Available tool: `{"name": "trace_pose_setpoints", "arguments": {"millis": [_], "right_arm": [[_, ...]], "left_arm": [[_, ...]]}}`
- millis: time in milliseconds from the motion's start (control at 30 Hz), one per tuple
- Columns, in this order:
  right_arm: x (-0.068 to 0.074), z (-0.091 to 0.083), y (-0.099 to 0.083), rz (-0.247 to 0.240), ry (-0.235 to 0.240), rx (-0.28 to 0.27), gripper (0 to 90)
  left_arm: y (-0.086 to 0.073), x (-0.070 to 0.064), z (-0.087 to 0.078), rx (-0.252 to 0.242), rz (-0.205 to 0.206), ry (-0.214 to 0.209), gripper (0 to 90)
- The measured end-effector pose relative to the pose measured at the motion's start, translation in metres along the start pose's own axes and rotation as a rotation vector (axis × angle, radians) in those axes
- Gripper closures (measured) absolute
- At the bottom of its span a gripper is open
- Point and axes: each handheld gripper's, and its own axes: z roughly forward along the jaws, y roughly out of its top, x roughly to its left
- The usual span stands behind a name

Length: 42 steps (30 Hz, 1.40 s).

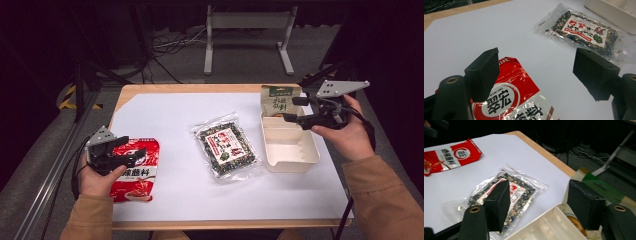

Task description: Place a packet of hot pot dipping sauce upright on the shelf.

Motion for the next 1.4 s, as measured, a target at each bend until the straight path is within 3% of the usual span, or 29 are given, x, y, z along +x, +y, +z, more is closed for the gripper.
{"name": "trace_pose_setpoints", "arguments": {"millis": [33, 233, 567, 633, 700, 767, 900, 1000, 1133, 1400], "right_arm": [[0.008, 0.0, -0.002, -0.006, -0.008, -0.005, 30.0], [0.024, -0.001, -0.008, 0.018, 0.02, -0.006, 30.1], [0.049, 0.005, -0.026, 0.054, 0.03, 0.001, 36.0], [0.055, 0.009, -0.03, 0.054, 0.029, 0.0, 36.2], [0.062, 0.014, -0.033, 0.046, 0.038, 0.002, 35.9], [0.068, 0.018, -0.035, 0.041, 0.053, -0.002, 35.2], [0.078, 0.027, -0.04, 0.041, 0.084, -0.02, 34.8], [0.082, 0.032, -0.043, 0.038, 0.099, -0.026, 34.5], [0.084, 0.037, -0.047, 0.049, 0.11, -0.03, 34.5], [0.087, 0.047, -0.057, 0.059, 0.129, -0.043, 34.5]], "left_arm": [[0.001, 0.0, 0.0, 0.006, 0.0, 0.001, 21.7], [0.001, 0.004, -0.001, 0.014, -0.005, 0.012, 23.7], [-0.001, 0.007, -0.004, 0.036, 0.011, 0.057, 23.4], [-0.001, 0.008, -0.004, 0.047, 0.003, 0.088, 23.9], [-0.002, 0.013, -0.004, 0.074, -0.043, 0.105, 25.9], [-0.005, 0.017, -0.005, 0.068, -0.065, 0.083, 27.6], [-0.006, 0.022, -0.008, 0.06, -0.053, 0.026, 28.6], [-0.007, 0.022, -0.009, 0.054, -0.016, 0.032, 30.3], [-0.007, 0.026, -0.01, 0.046, -0.01, 0.042, 30.6], [-0.01, 0.037, -0.015, 0.061, 0.014, -0.001, 30.8]]}}
